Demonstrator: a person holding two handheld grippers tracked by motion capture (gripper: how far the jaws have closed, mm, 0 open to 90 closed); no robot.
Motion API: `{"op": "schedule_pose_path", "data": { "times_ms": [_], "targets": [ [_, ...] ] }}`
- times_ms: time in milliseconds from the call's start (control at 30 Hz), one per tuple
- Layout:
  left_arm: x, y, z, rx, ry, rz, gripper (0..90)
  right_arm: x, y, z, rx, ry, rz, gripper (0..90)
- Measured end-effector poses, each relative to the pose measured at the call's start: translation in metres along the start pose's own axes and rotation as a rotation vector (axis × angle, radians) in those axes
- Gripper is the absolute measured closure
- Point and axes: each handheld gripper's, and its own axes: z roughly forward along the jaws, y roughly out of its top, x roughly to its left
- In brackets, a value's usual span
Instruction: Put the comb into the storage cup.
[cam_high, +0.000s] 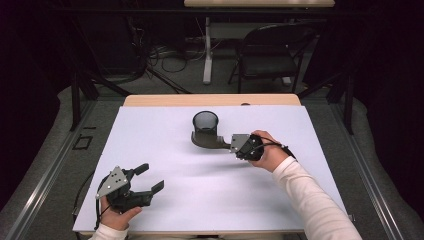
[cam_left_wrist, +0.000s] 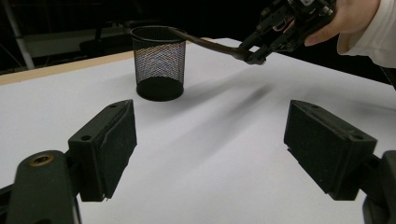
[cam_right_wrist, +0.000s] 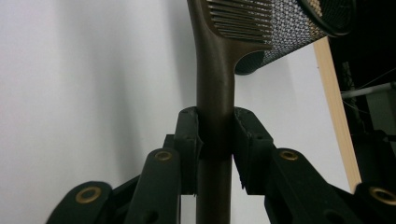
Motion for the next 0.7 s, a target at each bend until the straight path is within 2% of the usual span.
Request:
{"op": "schedule_pose_path", "data": {
  "times_ms": [33,233,333,500,700],
  "targets": [
    [0.0,0.0,0.0,-0.001,-0.009,0.001,17.3,0.0,0.0,-0.001,-0.008,-0.007,0.008,72.9],
    [0.0,0.0,0.0,-0.001,0.0,0.0,17.3,0.004,0.002,-0.005,-0.057,-0.048,0.056,72.9],
    [0.0,0.0,0.0,0.002,0.0,0.003,17.3,0.006,0.004,-0.006,-0.069,-0.063,0.062,72.9],
    [0.001,0.001,0.0,-0.003,0.002,-0.001,17.3,0.01,0.006,-0.007,-0.097,-0.092,0.105,72.9],
    [0.002,0.002,0.0,-0.008,0.005,-0.003,17.3,0.014,0.009,-0.008,-0.109,-0.117,0.132,72.9]
  ]
}}
